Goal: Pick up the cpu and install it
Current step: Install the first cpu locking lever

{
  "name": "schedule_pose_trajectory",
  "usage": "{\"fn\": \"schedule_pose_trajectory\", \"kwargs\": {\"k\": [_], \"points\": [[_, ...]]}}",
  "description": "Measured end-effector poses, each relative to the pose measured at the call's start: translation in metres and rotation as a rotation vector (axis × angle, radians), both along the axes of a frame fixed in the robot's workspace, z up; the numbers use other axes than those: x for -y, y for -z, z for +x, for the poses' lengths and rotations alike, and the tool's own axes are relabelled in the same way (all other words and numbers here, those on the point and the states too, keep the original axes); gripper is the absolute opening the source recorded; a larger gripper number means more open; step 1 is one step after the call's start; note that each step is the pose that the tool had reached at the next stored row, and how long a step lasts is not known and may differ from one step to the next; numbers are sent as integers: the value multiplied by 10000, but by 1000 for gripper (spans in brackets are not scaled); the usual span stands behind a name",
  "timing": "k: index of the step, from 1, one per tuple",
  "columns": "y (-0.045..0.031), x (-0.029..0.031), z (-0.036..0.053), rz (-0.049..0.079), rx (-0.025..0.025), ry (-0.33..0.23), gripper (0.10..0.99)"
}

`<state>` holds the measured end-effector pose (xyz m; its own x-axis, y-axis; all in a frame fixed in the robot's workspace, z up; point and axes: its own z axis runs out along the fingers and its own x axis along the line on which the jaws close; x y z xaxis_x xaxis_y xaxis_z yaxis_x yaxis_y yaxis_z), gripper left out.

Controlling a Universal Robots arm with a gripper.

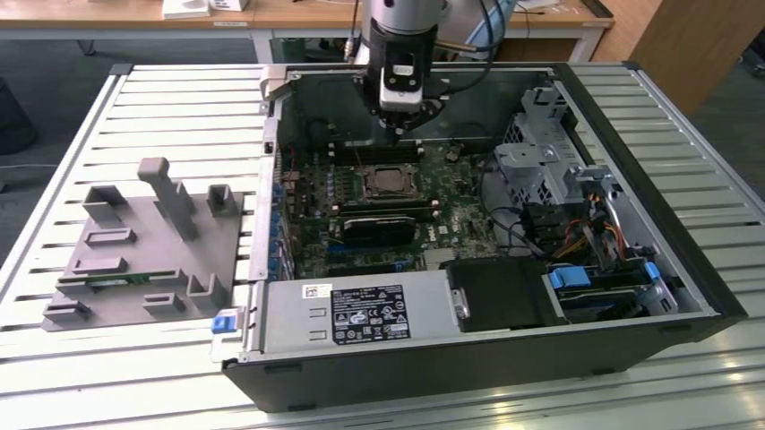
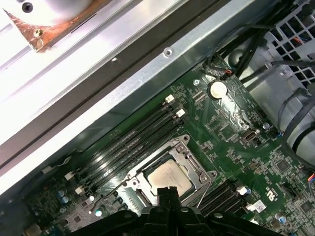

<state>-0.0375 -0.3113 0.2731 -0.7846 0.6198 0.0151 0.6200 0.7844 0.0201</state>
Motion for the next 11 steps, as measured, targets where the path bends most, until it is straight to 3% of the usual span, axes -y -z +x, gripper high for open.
{"fn": "schedule_pose_trajectory", "kwargs": {"k": [11], "points": [[0,1,-1,-1,-1,-933,106]]}}
